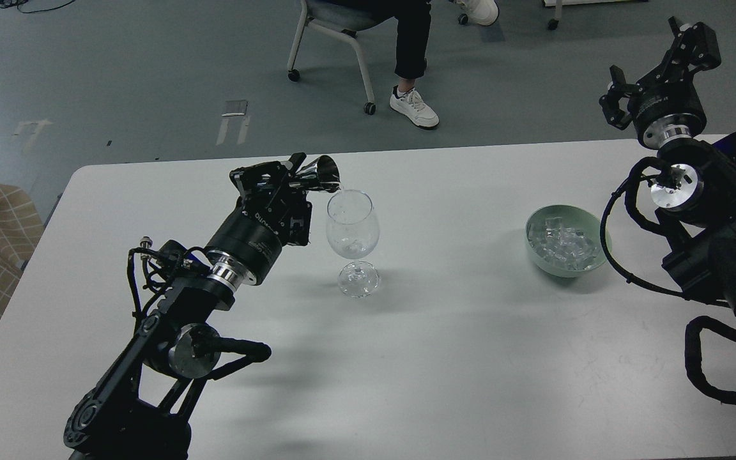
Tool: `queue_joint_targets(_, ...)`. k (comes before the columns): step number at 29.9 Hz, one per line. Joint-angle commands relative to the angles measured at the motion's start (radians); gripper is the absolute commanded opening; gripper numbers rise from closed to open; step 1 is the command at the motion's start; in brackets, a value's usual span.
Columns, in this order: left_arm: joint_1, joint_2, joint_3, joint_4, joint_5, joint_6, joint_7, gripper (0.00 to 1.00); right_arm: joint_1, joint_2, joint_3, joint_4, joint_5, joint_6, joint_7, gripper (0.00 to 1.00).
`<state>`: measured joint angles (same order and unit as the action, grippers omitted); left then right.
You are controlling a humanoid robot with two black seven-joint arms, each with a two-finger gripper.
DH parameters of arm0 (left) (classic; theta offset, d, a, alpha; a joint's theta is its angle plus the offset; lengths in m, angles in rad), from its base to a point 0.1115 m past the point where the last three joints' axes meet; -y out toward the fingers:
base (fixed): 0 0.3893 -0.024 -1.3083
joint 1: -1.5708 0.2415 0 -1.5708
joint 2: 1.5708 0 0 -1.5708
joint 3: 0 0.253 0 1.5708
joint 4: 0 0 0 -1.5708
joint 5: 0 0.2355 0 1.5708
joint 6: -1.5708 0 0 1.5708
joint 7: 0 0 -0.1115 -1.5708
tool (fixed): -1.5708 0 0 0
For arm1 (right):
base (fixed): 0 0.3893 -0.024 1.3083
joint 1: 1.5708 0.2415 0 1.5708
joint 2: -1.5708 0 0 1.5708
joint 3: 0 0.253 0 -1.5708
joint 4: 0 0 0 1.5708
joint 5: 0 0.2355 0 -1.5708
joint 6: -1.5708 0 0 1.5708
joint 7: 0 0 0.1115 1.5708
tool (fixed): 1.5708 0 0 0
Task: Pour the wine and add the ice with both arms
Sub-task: 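Tilt the jigger with the left gripper to pour into the glass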
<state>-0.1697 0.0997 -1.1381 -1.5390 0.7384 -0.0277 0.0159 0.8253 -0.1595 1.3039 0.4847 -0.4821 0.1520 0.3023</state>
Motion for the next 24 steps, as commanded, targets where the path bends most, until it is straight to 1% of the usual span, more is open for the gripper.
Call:
queue_joint_targets(1,-0.004,0.002,0.0,0.019,0.027,-0.001,-0.008,0.17,0.0,-0.003,0.0,0.0,0.0,0.001,0.0,1.0)
queue_joint_targets(5,0.002,0.012,0.0,0.02,0.061,-0.001,-0.016,0.17,0.0,-0.003,0.0,0.0,0.0,0.001,0.0,1.0)
queue_joint_targets(16,-0.002,0.02,0.003,0.019,0.076,-0.001,-0.014,0.17,0.0,-0.005,0.0,0.0,0.0,0.001,0.0,1.0)
queue_joint_targets(20,-0.014,0.02,0.047,0.019,0.101,-0.001,-0.016,0.17,0.0,-0.005,0.002,0.0,0.0,0.001,0.0,1.0)
queue_joint_targets(24,-0.016,0.018,0.047,0.019,0.105,-0.001,-0.014,0.17,-0.002,-0.005,0.002,-0.002,0.0,0.001,0.0,1.0)
